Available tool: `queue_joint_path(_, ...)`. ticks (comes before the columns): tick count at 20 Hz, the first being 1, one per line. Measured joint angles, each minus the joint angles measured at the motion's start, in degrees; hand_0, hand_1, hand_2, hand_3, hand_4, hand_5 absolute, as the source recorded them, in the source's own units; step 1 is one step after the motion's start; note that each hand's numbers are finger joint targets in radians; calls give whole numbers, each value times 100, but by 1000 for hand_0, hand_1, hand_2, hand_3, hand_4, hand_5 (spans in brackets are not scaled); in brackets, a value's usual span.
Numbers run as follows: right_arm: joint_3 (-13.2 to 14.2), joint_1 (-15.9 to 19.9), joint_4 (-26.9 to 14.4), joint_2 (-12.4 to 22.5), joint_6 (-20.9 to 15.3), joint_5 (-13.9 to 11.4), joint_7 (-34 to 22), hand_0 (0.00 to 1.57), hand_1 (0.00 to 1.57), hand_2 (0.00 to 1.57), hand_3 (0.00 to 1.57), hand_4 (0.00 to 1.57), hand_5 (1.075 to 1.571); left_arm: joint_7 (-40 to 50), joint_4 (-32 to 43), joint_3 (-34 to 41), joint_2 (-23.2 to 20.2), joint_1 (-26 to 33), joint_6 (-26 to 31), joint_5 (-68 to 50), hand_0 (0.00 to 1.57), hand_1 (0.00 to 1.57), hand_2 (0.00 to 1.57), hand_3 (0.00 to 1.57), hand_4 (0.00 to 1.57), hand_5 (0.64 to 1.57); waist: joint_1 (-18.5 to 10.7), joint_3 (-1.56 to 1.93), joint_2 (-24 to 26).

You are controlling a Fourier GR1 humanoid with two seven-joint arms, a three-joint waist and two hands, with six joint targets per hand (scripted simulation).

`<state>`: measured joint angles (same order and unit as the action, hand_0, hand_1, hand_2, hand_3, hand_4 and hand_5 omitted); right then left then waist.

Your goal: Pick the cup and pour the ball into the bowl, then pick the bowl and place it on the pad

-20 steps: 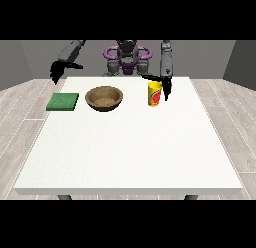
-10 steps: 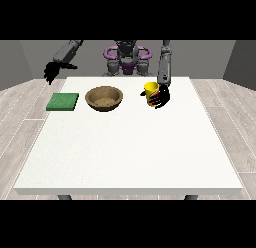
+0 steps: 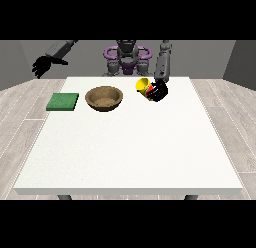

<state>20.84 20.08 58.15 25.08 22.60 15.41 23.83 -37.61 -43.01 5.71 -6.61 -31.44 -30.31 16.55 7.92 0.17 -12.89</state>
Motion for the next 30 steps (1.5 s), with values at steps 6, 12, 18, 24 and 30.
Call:
queue_joint_path(6,119,-266,-819,113,-40,-151,95,0,0,136,0,0,1560,1344,-219,-892,71,-105,-109,1024,1395,1395,1571,1571,1113,1567,-552,-2,946)
queue_joint_path(12,242,-427,-1391,229,-107,-263,363,0,0,0,0,0,1560,2587,-387,-1602,161,-342,-168,2122,1365,1365,1571,1571,1142,1566,-963,-4,1357)
queue_joint_path(18,257,-473,-1714,245,-53,-272,453,0,0,0,0,0,1552,3591,-648,-2099,423,-401,-39,3041,1326,1326,1571,1571,1024,1569,-1084,-11,1573)
queue_joint_path(24,288,-434,-1933,358,58,-271,589,0,0,0,0,0,1548,4418,-750,-2565,530,-664,113,3974,822,822,1571,1559,881,1571,-1031,-9,1517)
queue_joint_path(30,133,59,-1905,331,-109,-362,347,0,0,0,158,0,1533,5361,-734,-3143,629,-1019,227,4778,545,545,1571,1571,901,1571,-815,-15,1341)
